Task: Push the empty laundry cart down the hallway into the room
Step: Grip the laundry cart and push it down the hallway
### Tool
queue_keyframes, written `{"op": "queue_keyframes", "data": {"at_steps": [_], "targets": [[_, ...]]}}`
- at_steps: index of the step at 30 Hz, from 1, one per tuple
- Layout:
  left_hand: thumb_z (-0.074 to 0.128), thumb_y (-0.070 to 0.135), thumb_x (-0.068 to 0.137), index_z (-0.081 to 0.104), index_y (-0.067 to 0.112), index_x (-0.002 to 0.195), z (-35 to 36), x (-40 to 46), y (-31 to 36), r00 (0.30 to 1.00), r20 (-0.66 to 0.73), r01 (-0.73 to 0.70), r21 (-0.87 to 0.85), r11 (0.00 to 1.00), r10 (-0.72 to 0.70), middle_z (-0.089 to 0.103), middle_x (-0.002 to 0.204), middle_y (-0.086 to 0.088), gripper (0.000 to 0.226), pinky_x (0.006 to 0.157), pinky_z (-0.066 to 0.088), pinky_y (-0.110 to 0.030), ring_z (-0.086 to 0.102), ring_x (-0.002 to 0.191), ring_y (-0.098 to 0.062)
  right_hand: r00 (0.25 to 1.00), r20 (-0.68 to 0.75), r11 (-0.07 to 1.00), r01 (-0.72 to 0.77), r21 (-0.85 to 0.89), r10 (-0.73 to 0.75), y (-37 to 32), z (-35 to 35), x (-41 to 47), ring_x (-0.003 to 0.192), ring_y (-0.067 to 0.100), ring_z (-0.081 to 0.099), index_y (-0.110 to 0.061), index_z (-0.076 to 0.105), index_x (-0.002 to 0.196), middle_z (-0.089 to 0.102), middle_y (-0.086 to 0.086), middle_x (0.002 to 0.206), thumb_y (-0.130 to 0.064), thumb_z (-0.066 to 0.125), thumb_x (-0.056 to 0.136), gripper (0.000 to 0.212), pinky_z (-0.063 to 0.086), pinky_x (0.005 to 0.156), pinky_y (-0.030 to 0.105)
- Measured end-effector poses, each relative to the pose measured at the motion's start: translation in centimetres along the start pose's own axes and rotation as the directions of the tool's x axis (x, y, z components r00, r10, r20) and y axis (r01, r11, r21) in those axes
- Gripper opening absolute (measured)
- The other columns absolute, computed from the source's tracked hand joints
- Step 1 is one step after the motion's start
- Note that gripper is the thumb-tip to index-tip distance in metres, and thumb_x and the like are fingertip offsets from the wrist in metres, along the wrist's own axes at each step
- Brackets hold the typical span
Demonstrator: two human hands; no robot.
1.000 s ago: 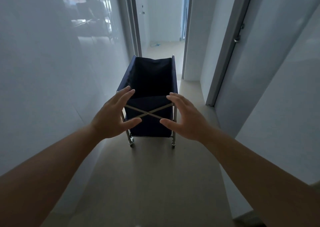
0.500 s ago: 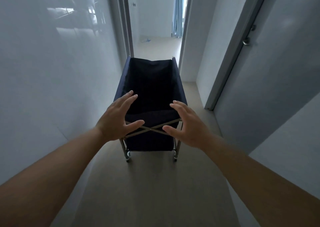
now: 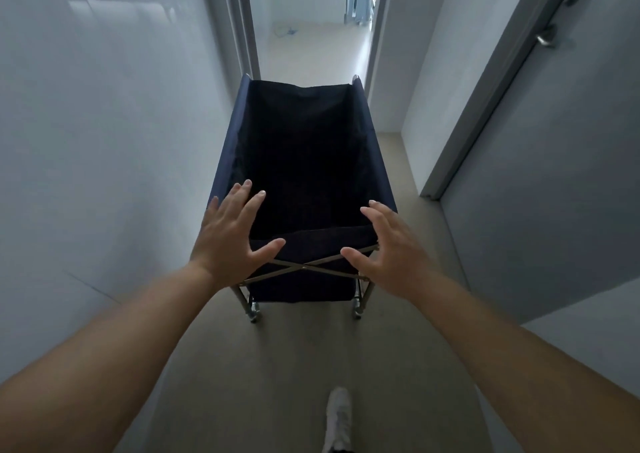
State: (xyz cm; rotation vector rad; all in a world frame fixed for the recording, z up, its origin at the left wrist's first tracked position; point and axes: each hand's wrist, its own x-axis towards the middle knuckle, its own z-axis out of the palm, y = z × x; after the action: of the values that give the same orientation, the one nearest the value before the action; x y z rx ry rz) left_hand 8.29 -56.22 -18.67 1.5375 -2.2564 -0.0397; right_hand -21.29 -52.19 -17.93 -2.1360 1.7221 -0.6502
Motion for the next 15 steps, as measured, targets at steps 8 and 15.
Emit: {"op": "queue_keyframes", "data": {"at_steps": [8,15], "targets": [[0.046,0.072,0.08,0.017,0.026,0.15,8.0,6.7,-3.9,0.98,0.131,0.132,0.131,0.982,-0.15,0.009,0.162,-0.006,0.089,0.118,0.003,-0.051,0.0,0.148,-0.019,0.994,0.043,0.993,-0.103,-0.065,0.105,9.6,6.0,9.2,0.148,0.02,0.016,-0.025,0.024,0.149,0.02,0.002,0.162,-0.073,0.043,0.082,0.084,0.024,0.118,0.046],[0.033,0.081,0.077,0.013,0.028,0.151,13.1,7.8,-9.4,0.946,0.239,0.144,0.298,0.944,-0.219,0.007,0.162,-0.005,0.093,0.117,0.003,-0.048,-0.003,0.147,-0.018,0.977,0.111,0.96,-0.152,-0.235,0.182,16.1,10.8,13.0,0.15,0.024,0.009,-0.02,0.023,0.15,0.017,0.007,0.163,-0.073,0.04,0.084,0.086,0.017,0.121,0.047]]}}
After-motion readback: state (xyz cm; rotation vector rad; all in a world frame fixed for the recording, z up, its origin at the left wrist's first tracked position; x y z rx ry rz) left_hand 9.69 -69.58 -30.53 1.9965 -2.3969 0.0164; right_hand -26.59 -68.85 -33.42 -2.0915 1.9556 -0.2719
